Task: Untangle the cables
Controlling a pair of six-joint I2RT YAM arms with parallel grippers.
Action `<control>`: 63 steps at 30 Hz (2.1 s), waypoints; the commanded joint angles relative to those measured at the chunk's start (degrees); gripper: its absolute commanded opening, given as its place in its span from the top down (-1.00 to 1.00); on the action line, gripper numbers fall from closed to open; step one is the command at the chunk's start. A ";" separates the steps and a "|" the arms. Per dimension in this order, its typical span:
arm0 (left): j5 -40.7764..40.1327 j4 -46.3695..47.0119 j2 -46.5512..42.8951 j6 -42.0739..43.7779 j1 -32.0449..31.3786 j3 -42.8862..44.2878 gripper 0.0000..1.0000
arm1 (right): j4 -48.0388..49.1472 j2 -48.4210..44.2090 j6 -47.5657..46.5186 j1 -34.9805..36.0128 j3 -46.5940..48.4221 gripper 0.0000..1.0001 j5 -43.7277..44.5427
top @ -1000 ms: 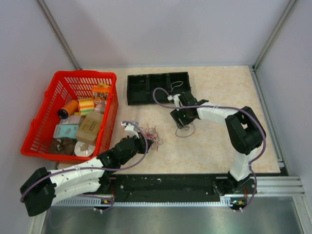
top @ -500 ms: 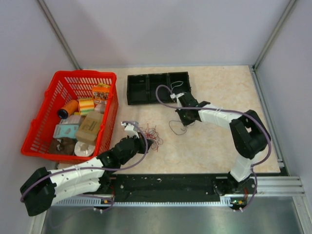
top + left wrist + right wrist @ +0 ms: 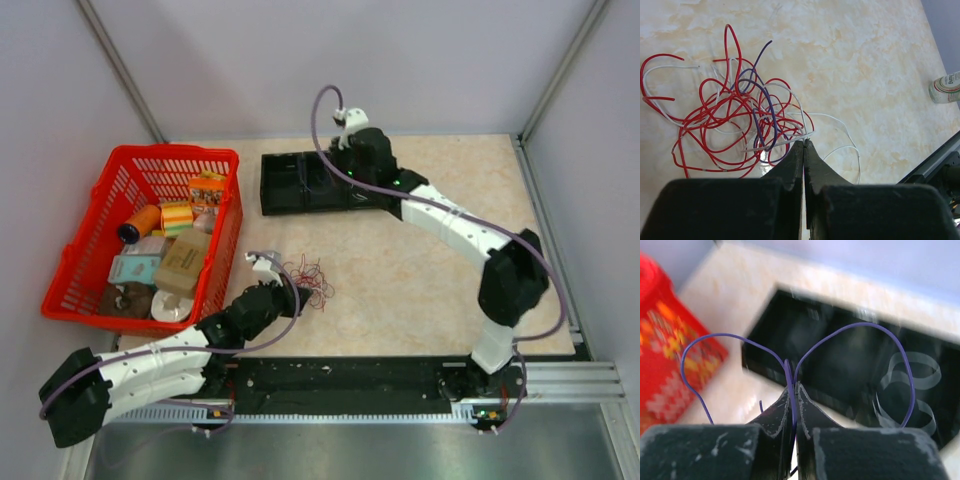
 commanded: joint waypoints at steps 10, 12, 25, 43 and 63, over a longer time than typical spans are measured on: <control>0.37 3.32 0.35 0.00 0.06 0.29 1.00 | 0.24 41.49 -15.36 4.76 51.57 1.00 7.74; 0.28 3.32 0.96 0.00 0.06 0.55 1.00 | 1.11 43.78 -17.38 5.63 52.72 1.00 7.48; 0.55 1.57 2.37 0.00 0.06 1.87 1.00 | 1.11 54.95 -17.66 6.78 63.53 0.01 5.72; 0.46 -0.89 5.09 0.35 0.06 5.21 1.00 | -15.32 23.01 0.78 0.20 38.56 -0.37 2.04; 9.51 -34.64 11.42 5.01 0.23 40.19 1.00 | 18.61 -33.90 5.02 4.67 -45.10 -0.10 -22.15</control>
